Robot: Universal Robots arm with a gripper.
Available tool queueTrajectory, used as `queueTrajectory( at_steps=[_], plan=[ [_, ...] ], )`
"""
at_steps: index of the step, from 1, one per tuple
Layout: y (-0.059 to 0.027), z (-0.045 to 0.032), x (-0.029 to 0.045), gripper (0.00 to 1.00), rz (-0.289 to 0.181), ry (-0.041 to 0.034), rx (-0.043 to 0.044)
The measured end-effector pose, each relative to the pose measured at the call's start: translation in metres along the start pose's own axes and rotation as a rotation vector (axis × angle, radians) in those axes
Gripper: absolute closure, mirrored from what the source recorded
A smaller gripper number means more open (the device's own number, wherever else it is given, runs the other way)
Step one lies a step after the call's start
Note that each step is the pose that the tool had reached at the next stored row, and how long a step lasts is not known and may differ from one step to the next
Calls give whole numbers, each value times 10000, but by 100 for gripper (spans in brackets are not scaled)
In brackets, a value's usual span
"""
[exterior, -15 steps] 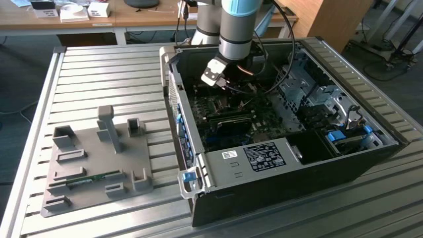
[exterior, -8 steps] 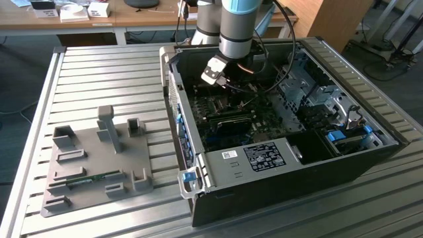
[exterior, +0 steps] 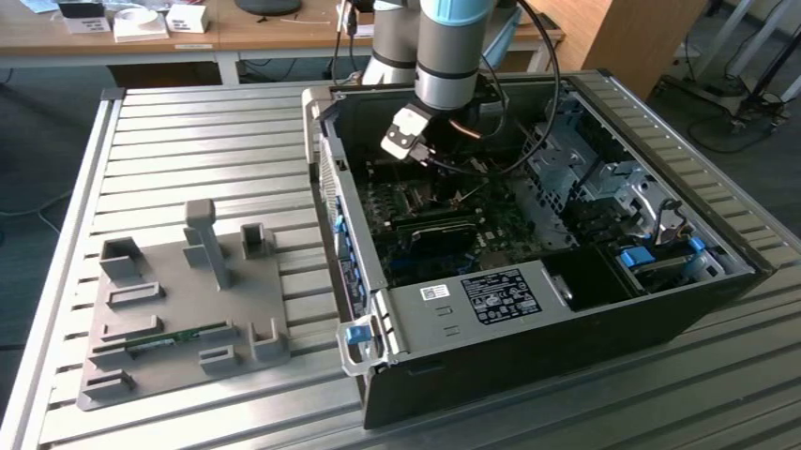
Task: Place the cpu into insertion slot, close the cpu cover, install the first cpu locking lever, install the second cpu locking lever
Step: 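Place the cpu into insertion slot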
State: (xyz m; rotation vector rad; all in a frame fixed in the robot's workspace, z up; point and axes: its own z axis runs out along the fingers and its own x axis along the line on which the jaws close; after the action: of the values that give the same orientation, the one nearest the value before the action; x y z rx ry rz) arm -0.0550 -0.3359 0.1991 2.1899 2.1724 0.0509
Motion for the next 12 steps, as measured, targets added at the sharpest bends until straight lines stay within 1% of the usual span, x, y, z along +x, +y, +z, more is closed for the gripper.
queueTrajectory(
  at_steps=[10,12],
  plan=[
    [0,-2,0,27,0,-1,1],
    [0,-4,-1,29,0,-6,2]
  ],
)
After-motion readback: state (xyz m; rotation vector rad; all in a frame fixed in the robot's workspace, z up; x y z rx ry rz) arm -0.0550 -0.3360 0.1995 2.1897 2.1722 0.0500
